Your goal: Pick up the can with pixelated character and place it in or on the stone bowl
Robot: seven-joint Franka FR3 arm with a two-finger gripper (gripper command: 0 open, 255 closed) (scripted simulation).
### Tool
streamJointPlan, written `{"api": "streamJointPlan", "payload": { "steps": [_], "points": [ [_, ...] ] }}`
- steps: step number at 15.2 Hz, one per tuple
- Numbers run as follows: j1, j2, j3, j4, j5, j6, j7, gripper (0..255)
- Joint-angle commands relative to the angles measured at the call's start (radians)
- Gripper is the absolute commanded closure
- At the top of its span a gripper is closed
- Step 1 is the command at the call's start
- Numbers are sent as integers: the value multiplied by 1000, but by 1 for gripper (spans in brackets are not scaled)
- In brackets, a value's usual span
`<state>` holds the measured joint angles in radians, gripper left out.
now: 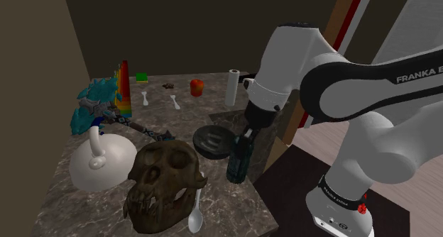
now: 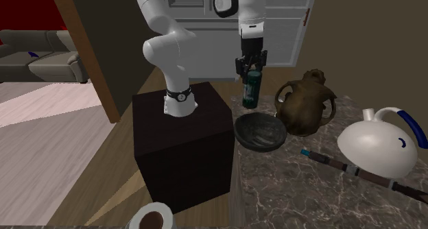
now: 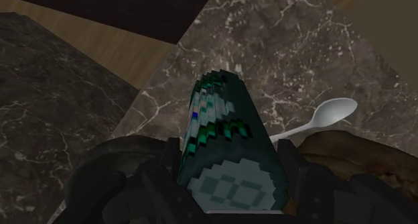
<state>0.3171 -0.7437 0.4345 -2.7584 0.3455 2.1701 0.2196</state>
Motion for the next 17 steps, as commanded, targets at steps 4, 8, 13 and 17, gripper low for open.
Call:
{"api": "streamJointPlan", "payload": {
  "steps": [4, 8, 13, 17],
  "points": [
    [-5, -30, -20, 53, -18, -82, 4, 255],
    [-10, -45, -36, 98, -32, -142, 7, 255],
    [-17, -56, -53, 157, -49, -212, 10, 255],
    [-22, -60, -66, 208, -61, -266, 12, 255]
  ]
}}
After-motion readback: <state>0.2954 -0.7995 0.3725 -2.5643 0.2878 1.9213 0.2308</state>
